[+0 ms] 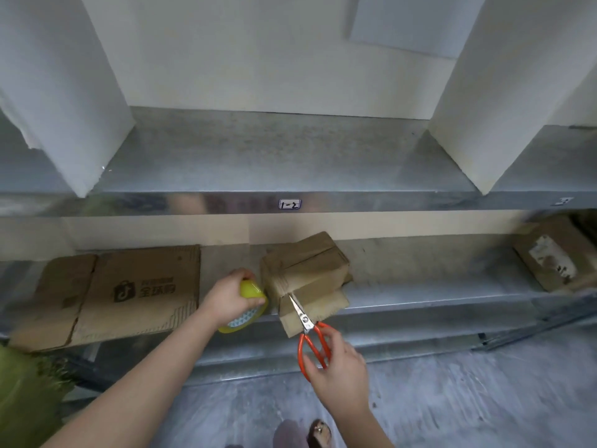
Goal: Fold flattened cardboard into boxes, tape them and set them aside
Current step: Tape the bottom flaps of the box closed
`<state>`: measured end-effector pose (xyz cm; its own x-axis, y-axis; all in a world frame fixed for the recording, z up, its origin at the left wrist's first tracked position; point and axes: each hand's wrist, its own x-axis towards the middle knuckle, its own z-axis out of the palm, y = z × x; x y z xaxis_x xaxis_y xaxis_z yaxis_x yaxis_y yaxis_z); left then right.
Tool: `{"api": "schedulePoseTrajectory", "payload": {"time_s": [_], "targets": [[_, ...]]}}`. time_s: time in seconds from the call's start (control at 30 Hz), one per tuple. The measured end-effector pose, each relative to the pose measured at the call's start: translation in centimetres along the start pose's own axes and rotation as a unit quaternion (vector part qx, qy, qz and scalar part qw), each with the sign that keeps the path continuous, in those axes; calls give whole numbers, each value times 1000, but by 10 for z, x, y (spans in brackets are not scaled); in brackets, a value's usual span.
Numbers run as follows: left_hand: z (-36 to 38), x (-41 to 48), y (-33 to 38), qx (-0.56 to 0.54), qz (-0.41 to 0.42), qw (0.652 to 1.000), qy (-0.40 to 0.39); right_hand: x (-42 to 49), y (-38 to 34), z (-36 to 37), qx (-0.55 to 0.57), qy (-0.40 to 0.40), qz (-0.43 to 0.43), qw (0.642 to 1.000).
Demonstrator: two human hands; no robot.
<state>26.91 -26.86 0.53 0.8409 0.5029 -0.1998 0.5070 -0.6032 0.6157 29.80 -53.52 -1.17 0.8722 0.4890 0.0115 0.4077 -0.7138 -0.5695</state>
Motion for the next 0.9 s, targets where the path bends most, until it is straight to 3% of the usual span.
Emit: {"api": "schedulePoseTrajectory", "payload": {"time_s": [0.33, 0.9], "targets": [[-10, 3, -7, 6, 18, 1000, 11, 24, -49, 2, 114, -193, 109, 968], [-14, 11, -8, -1, 12, 999, 33, 66, -58, 11, 218, -213, 167, 938]]}}
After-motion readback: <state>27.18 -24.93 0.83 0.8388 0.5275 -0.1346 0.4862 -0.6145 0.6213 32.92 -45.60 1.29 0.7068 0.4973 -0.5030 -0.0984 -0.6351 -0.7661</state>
